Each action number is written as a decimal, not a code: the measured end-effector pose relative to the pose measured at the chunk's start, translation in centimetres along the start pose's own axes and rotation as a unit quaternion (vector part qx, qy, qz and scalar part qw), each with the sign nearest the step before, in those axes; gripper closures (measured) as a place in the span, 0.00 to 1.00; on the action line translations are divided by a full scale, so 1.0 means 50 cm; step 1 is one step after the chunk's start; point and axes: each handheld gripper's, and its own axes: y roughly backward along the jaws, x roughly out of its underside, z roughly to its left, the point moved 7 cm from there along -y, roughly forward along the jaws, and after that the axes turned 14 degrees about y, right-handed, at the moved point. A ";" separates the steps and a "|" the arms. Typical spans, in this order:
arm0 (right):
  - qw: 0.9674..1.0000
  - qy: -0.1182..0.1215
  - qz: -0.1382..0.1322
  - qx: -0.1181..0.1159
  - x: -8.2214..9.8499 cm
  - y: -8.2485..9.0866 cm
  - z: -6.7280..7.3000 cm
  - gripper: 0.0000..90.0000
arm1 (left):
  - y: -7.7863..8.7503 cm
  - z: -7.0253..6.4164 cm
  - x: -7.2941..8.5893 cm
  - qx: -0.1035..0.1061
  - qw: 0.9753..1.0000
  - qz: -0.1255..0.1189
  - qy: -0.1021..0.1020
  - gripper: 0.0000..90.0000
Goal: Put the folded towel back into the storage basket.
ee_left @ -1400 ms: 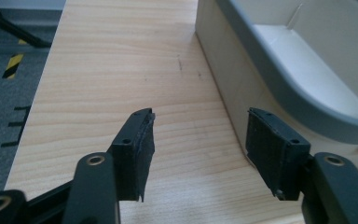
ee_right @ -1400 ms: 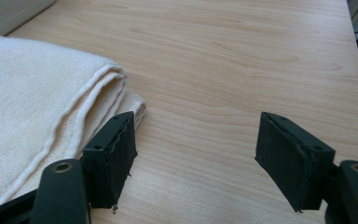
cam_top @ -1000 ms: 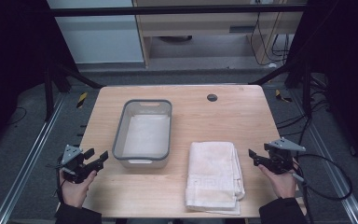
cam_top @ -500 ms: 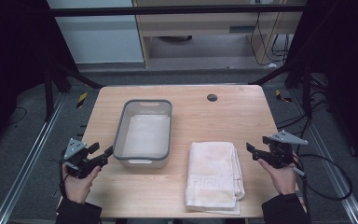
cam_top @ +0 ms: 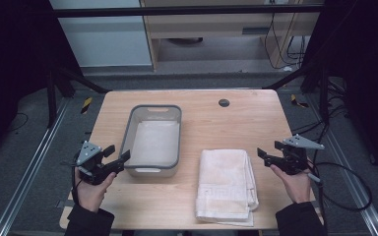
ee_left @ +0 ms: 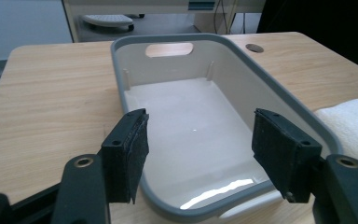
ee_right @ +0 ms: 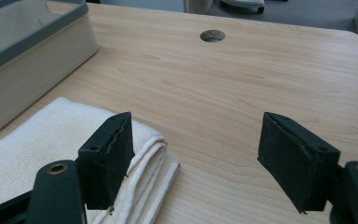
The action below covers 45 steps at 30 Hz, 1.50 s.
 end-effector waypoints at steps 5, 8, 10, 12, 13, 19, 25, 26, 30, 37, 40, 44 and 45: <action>1.000 -0.002 -0.003 -0.013 -0.012 -0.007 0.005 0.28 | -0.015 -0.037 0.003 0.017 1.000 0.009 -0.008 0.40; 1.000 -0.001 -0.013 -0.016 -0.024 -0.009 0.010 0.28 | -0.021 -0.061 0.006 0.027 0.999 0.011 -0.014 0.41; 1.000 -0.005 -0.014 -0.019 -0.027 -0.010 0.013 0.28 | -0.024 -0.073 0.007 0.031 0.999 0.012 -0.020 0.41; 1.000 -0.003 -0.017 -0.024 -0.035 -0.013 0.021 0.28 | -0.031 -0.095 0.008 0.041 0.999 0.013 -0.024 0.41; 0.999 -0.007 -0.017 -0.029 -0.037 -0.014 0.024 0.28 | -0.034 -0.103 0.007 0.045 0.999 0.014 -0.026 0.41; 0.999 -0.003 -0.017 -0.027 -0.048 -0.018 0.026 0.29 | -0.049 -0.144 0.013 0.060 0.997 0.020 -0.037 0.42; 1.000 0.000 -0.011 -0.020 -0.050 -0.026 0.027 0.29 | -0.072 -0.191 0.029 0.076 0.995 0.032 -0.050 0.42; 1.000 -0.001 -0.011 -0.021 -0.051 -0.026 0.027 0.28 | -0.076 -0.199 0.034 0.078 0.995 0.035 -0.053 0.42; 1.000 0.002 -0.008 -0.021 -0.049 -0.030 0.030 0.28 | -0.087 -0.223 0.045 0.086 0.993 0.043 -0.062 0.43; 1.000 0.006 -0.002 -0.029 -0.043 -0.036 0.038 0.28 | -0.104 -0.259 0.065 0.099 0.991 0.057 -0.074 0.44; 0.999 0.008 0.000 -0.034 -0.039 -0.039 0.041 0.28 | -0.110 -0.272 0.074 0.104 0.989 0.064 -0.081 0.45; 0.999 0.008 0.006 -0.039 -0.028 -0.043 0.043 0.30 | -0.121 -0.296 0.096 0.116 0.985 0.080 -0.095 0.47; 0.999 0.008 0.006 -0.039 -0.028 -0.043 0.043 0.30 | -0.121 -0.296 0.096 0.116 0.985 0.080 -0.095 0.48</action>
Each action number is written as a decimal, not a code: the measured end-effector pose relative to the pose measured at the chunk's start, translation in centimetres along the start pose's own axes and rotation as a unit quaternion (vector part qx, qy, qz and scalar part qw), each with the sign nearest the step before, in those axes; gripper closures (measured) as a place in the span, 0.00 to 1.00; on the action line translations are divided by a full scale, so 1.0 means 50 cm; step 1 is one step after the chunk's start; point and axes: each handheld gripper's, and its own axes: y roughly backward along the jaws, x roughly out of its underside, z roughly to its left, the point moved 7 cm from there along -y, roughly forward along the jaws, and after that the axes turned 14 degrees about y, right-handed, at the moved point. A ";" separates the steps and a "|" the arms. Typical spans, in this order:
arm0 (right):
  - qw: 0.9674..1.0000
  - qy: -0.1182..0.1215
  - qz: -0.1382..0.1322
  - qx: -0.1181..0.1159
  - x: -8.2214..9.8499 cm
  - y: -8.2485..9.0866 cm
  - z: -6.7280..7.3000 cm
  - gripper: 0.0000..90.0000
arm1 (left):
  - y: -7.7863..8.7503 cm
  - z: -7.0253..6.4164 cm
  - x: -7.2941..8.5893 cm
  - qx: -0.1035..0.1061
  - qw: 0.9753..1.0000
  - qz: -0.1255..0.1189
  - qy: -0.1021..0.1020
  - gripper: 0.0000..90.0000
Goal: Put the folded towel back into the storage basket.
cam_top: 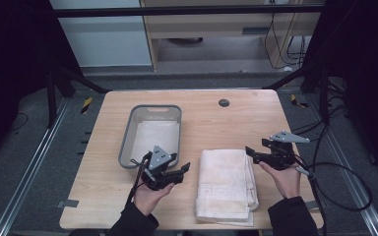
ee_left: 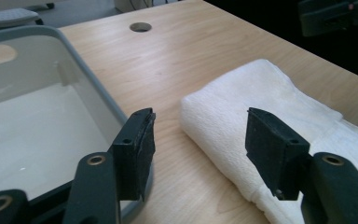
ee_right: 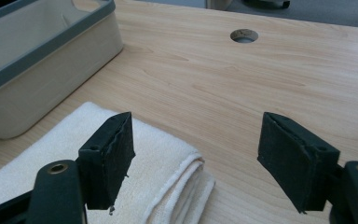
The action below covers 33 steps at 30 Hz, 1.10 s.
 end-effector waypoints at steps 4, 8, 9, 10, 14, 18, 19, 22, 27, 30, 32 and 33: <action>1.000 0.005 0.008 -0.001 0.008 -0.003 0.004 0.31 | -0.012 -0.020 0.016 0.009 1.000 0.008 -0.006 0.49; 1.000 0.003 0.009 -0.007 0.010 -0.006 0.009 0.32 | -0.021 -0.033 0.031 0.014 1.000 0.018 -0.009 0.49; 1.000 0.006 0.014 -0.010 0.012 -0.008 0.013 0.32 | -0.023 -0.036 0.035 0.015 1.000 0.021 -0.012 0.49; 1.000 0.006 0.014 -0.010 0.012 -0.008 0.013 0.32 | -0.026 -0.039 0.040 0.016 0.999 0.024 -0.013 0.49; 1.000 0.007 0.019 -0.015 0.017 -0.014 0.022 0.31 | -0.032 -0.051 0.057 0.021 0.999 0.035 -0.015 0.47; 0.999 0.014 0.036 -0.019 0.030 -0.029 0.030 0.30 | -0.047 -0.062 0.084 0.021 0.998 0.054 -0.023 0.44; 0.999 0.017 0.039 -0.019 0.033 -0.032 0.032 0.29 | -0.050 -0.063 0.089 0.021 0.998 0.057 -0.024 0.44; 0.999 0.014 0.042 -0.023 0.040 -0.039 0.037 0.29 | -0.058 -0.063 0.102 0.017 0.997 0.067 -0.026 0.42; 0.998 0.006 0.058 -0.027 0.064 -0.050 0.036 0.28 | -0.073 -0.064 0.120 0.020 0.996 0.085 -0.027 0.40; 0.998 -0.001 0.058 -0.029 0.075 -0.054 0.038 0.28 | -0.082 -0.064 0.130 0.019 0.995 0.095 -0.026 0.38; 0.997 -0.009 0.063 -0.031 0.084 -0.058 0.036 0.28 | -0.088 -0.065 0.136 0.019 0.994 0.101 -0.027 0.38; 0.997 -0.011 0.071 -0.031 0.090 -0.059 0.036 0.28 | -0.089 -0.066 0.137 0.021 0.994 0.101 -0.025 0.37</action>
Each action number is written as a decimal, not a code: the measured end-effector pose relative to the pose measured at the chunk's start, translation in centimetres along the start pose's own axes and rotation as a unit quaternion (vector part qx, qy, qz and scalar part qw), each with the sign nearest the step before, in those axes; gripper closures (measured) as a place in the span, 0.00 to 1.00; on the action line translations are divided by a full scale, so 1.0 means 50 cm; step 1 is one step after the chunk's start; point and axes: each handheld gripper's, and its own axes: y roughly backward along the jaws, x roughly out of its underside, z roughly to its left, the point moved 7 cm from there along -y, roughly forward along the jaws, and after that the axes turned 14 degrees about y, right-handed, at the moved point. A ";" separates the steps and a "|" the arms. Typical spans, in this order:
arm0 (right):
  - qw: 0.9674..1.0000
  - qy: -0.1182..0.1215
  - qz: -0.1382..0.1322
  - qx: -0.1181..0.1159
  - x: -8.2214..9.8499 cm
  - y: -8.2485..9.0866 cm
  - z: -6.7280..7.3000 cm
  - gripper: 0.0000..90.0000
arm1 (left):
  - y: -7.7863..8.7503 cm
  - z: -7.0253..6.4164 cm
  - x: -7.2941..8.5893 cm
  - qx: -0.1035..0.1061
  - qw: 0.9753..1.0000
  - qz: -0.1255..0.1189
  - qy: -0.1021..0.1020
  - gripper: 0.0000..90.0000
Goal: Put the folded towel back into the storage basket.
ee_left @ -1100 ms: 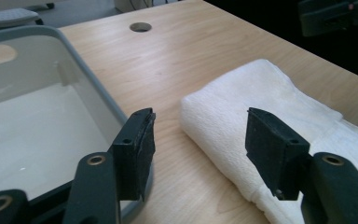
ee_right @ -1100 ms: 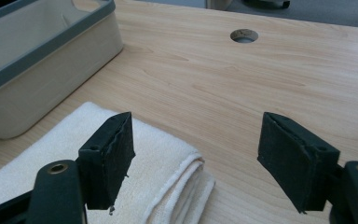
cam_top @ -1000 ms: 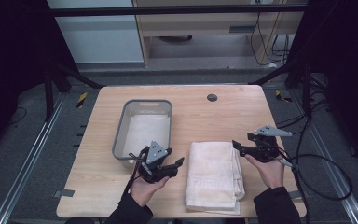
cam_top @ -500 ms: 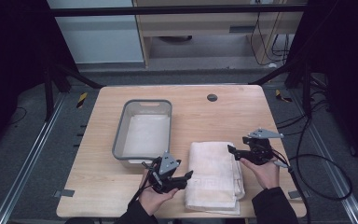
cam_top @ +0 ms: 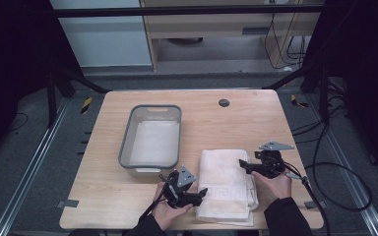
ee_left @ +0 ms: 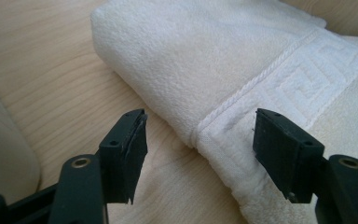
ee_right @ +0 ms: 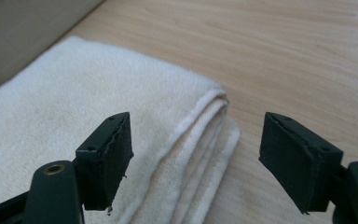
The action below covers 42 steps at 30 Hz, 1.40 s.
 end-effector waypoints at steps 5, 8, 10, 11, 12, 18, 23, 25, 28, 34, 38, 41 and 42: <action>1.000 0.004 0.006 -0.008 0.005 -0.014 0.008 0.28 | -0.012 -0.004 0.006 0.007 1.000 0.007 0.003 0.36; 1.000 0.006 0.017 -0.008 0.010 -0.021 0.010 0.29 | -0.023 -0.008 0.013 0.007 1.000 0.014 0.000 0.36; 1.000 0.006 0.024 -0.011 0.015 -0.029 0.014 0.29 | -0.032 -0.009 0.017 0.005 1.000 0.018 0.000 0.36; 1.000 0.005 0.024 -0.013 0.016 -0.031 0.016 0.30 | -0.033 -0.009 0.018 0.004 1.000 0.019 -0.001 0.36; 1.000 0.003 0.025 -0.014 0.017 -0.032 0.018 0.31 | -0.035 -0.008 0.019 0.004 1.000 0.020 -0.001 0.36; 0.999 -0.006 0.040 -0.017 0.024 -0.039 0.022 0.33 | -0.045 -0.005 0.026 0.010 1.000 0.023 0.013 0.37; 0.998 -0.013 0.049 -0.022 0.028 -0.045 0.025 0.36 | -0.051 -0.005 0.028 0.013 0.999 0.029 0.019 0.38; 0.998 -0.019 0.052 -0.028 0.030 -0.048 0.031 0.41 | -0.056 -0.004 0.029 0.017 0.999 0.033 0.023 0.38; 0.998 -0.029 0.055 -0.032 0.032 -0.050 0.033 0.43 | -0.059 -0.003 0.029 0.024 0.999 0.036 0.031 0.38; 0.996 -0.042 0.058 -0.047 0.032 -0.052 0.035 0.52 | -0.062 -0.005 0.030 0.043 0.997 0.046 0.047 0.47; 0.995 -0.048 0.059 -0.062 0.031 -0.052 0.037 0.61 | -0.063 -0.007 0.030 0.057 0.995 0.055 0.053 0.55; 0.995 -0.050 0.057 -0.068 0.029 -0.052 0.037 0.66 | -0.064 -0.008 0.030 0.061 0.995 0.058 0.058 0.58; 0.995 -0.050 0.054 -0.069 0.028 -0.052 0.038 0.69 | -0.063 -0.009 0.029 0.064 0.994 0.061 0.061 0.58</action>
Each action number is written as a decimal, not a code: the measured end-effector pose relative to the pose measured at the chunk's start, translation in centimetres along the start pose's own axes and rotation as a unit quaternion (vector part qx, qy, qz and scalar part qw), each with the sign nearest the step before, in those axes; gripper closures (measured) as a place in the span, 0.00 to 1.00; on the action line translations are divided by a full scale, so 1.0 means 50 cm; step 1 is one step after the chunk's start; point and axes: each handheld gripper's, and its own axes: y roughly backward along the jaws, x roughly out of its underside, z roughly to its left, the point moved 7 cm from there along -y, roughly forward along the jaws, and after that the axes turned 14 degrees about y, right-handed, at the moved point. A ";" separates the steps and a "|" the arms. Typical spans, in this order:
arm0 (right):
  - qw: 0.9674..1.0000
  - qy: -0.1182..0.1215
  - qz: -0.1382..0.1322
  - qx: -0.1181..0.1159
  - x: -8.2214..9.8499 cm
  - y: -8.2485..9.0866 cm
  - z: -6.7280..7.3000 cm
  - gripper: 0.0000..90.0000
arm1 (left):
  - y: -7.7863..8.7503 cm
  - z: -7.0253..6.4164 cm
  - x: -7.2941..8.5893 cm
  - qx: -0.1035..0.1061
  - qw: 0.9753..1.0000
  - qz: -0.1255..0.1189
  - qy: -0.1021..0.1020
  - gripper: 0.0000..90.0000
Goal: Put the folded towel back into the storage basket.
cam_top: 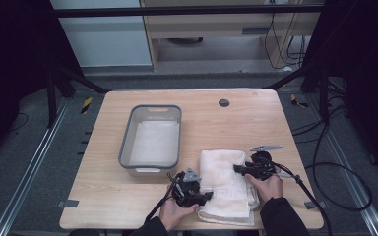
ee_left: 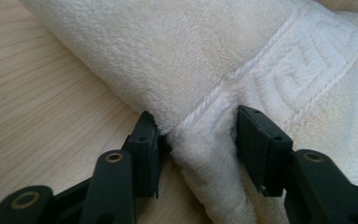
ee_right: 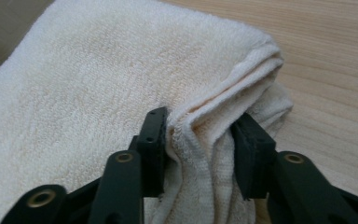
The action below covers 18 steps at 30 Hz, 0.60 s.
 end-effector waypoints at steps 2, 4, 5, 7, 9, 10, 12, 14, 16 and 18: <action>1.000 0.000 -0.003 -0.002 -0.002 0.002 0.002 0.73 | 0.001 -0.002 0.000 0.005 1.000 0.002 0.004 0.63; 1.000 -0.003 -0.005 -0.005 -0.004 0.005 0.002 0.76 | 0.002 -0.003 0.000 0.008 1.000 0.003 0.005 0.68; 1.000 -0.003 -0.007 -0.007 -0.005 0.006 0.002 0.77 | 0.003 -0.003 -0.001 0.009 1.000 0.004 0.006 0.72; 1.000 -0.002 -0.010 -0.008 -0.007 0.007 0.003 0.79 | 0.004 -0.003 -0.001 0.013 1.000 0.006 0.013 0.75; 1.000 -0.002 -0.017 -0.010 -0.012 0.014 0.005 0.80 | 0.006 -0.005 0.000 0.015 1.000 0.004 0.017 0.79; 1.000 -0.003 -0.020 -0.011 -0.014 0.017 0.005 0.80 | 0.007 -0.006 -0.001 0.015 1.000 0.001 0.018 0.80; 1.000 -0.003 -0.028 -0.014 -0.018 0.024 0.006 0.80 | 0.011 -0.006 -0.002 0.016 1.000 -0.003 0.014 0.81; 0.999 -0.005 -0.032 -0.016 -0.020 0.029 0.007 0.80 | 0.013 -0.007 -0.003 0.019 1.000 -0.006 0.014 0.82; 0.999 -0.005 -0.040 -0.018 -0.024 0.038 0.008 0.81 | 0.019 -0.011 -0.005 0.023 1.000 -0.013 0.013 0.82; 0.999 0.005 -0.050 -0.013 -0.033 0.054 0.014 0.81 | 0.026 -0.016 -0.008 0.023 0.999 -0.022 0.008 0.83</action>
